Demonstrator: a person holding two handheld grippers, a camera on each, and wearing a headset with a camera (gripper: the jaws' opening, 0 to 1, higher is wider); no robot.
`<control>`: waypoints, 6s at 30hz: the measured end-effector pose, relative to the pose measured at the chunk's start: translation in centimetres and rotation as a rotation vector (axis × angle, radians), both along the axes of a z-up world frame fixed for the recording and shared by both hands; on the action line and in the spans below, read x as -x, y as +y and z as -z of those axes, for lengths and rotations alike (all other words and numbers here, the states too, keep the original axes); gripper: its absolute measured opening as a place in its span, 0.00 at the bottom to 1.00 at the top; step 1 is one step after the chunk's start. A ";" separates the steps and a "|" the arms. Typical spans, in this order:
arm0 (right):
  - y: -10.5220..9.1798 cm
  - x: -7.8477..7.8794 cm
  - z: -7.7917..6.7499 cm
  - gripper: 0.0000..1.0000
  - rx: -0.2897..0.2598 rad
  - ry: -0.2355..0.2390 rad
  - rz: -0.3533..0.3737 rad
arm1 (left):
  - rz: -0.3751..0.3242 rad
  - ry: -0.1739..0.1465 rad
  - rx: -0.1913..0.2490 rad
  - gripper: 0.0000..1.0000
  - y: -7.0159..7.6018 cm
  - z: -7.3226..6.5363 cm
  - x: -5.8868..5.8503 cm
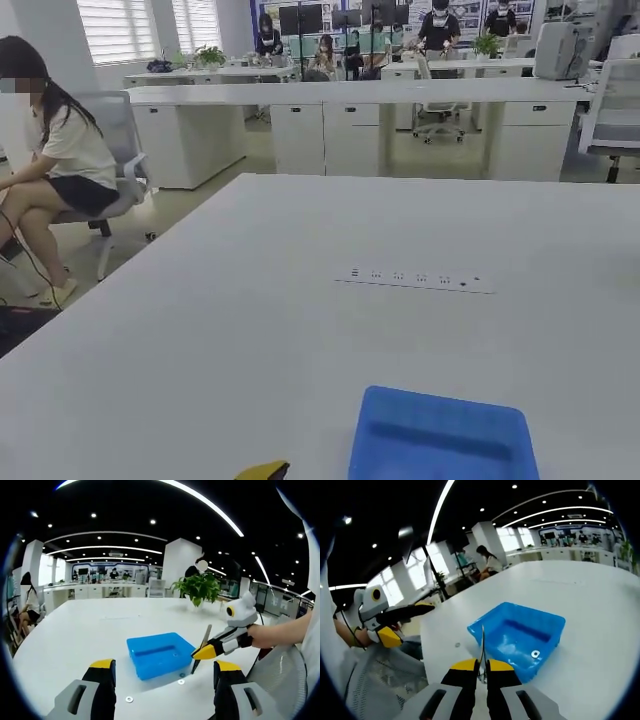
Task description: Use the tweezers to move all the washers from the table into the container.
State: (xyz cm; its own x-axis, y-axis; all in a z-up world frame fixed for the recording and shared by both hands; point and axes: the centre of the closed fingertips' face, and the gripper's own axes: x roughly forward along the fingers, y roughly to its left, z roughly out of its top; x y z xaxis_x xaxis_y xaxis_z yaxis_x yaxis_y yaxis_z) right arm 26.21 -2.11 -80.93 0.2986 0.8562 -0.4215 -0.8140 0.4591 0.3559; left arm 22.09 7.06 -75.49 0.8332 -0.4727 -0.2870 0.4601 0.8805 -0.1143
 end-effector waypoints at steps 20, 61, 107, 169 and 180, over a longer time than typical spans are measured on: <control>-0.6 -2.2 -2.8 0.03 -0.069 0.014 0.011 | -0.009 -0.022 -0.014 0.80 0.2 -0.3 0.0; 0.8 -9.3 1.3 0.03 0.123 0.091 -0.004 | -0.004 -0.009 -0.012 0.79 0.1 -0.1 0.0; 1.1 -5.7 -3.9 0.04 -0.052 0.016 0.001 | -0.008 -0.001 -0.014 0.79 0.2 0.1 0.0; 2.0 -0.9 2.9 0.03 0.194 -0.135 -0.119 | -0.008 0.061 -0.035 0.74 0.3 1.4 0.1; 1.0 0.0 2.8 0.03 0.157 -0.063 -0.070 | -0.017 0.077 -0.052 0.74 0.5 1.8 0.1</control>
State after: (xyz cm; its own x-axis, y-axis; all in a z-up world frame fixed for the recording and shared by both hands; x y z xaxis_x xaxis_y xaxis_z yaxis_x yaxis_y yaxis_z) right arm 26.20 -1.10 -83.71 0.2706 0.8012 -0.5338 -0.8644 0.4462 0.2316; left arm 22.03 7.56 -77.28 0.8152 -0.4415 -0.3749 0.4368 0.8937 -0.1024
